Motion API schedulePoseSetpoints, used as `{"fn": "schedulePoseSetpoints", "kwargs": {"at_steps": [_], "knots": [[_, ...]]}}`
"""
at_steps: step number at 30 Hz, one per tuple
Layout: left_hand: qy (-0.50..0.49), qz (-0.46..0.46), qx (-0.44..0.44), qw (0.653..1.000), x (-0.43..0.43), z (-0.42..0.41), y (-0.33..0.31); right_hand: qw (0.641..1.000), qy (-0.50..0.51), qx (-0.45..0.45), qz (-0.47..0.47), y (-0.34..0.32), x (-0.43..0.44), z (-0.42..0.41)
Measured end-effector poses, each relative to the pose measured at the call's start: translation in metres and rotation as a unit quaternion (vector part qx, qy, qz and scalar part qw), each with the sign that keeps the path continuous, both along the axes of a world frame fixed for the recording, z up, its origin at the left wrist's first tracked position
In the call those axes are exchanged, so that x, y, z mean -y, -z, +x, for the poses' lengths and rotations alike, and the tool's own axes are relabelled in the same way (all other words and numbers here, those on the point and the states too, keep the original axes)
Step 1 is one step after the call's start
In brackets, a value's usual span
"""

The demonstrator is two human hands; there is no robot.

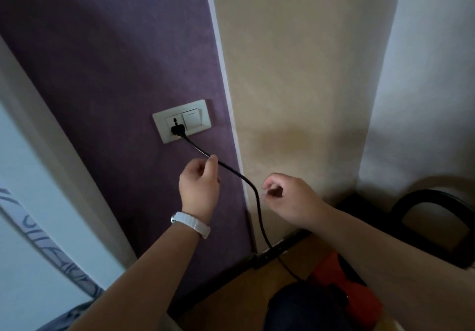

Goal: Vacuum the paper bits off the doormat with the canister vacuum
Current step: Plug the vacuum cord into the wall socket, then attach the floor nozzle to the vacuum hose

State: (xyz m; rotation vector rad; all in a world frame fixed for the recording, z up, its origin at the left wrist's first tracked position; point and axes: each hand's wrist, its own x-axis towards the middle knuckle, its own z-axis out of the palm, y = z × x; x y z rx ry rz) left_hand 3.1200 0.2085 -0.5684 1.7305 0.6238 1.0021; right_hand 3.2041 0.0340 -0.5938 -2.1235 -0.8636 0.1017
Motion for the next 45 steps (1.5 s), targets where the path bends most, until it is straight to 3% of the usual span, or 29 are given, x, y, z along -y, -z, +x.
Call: {"fn": "schedulePoseSetpoints", "kwargs": {"at_steps": [4,7,12,17,21,30,40,43,45], "knots": [[0.146,0.125,-0.031,0.981,0.030,-0.026,0.040,0.998,-0.026,0.004,-0.054,0.015,0.034,0.003],[0.302,0.177,-0.082,0.933,0.057,-0.027,0.059,0.991,-0.022,0.043,-0.128,0.026,0.071,0.009],[0.424,0.287,-0.210,0.833,0.098,0.007,0.081,0.976,0.013,0.082,-0.204,0.050,0.151,0.011],[0.468,0.377,-0.284,0.747,0.150,0.050,0.107,0.955,0.107,0.077,-0.266,0.077,0.241,0.010],[0.488,0.472,-0.280,0.679,0.213,0.085,0.127,0.934,0.204,0.042,-0.290,0.113,0.312,0.010],[0.557,0.507,-0.215,0.622,0.339,0.156,0.178,0.910,0.339,-0.072,-0.227,0.189,0.415,0.016],[0.597,0.539,-0.198,0.561,0.456,0.186,0.202,0.895,0.321,-0.275,-0.141,0.253,0.457,0.033],[0.584,0.594,-0.209,0.513,0.481,0.179,0.214,0.894,0.270,-0.321,-0.160,0.274,0.470,0.026],[0.585,0.645,-0.204,0.447,0.497,0.173,0.224,0.898,0.243,-0.333,-0.156,0.278,0.482,0.021]]}}
